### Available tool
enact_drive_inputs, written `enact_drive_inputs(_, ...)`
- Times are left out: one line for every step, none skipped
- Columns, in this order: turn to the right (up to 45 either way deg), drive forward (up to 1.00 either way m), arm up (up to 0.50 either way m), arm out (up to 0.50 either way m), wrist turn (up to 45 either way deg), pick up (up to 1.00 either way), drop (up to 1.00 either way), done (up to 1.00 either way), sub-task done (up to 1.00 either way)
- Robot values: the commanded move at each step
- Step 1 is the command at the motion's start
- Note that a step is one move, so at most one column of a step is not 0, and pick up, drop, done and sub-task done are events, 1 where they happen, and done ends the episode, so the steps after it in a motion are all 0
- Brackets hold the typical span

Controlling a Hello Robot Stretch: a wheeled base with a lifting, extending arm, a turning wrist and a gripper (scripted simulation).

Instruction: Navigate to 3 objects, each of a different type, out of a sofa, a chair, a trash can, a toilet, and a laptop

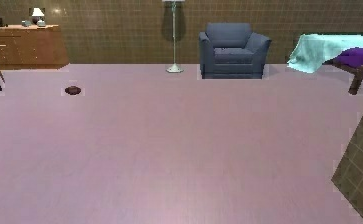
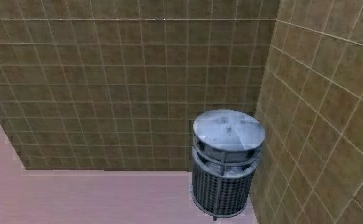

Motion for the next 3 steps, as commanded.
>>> enact_drive_inputs(-45.0, 0.0, 0.0, 0.0, 0.0, 0.0, 0.0, 0.0, 0.0)
enact_drive_inputs(-39.0, 0.0, 0.0, 0.0, 0.0, 0.0, 0.0, 0.0, 0.0)
enact_drive_inputs(-3.0, 0.0, 0.0, 0.0, 0.0, 0.0, 0.0, 0.0, 0.0)
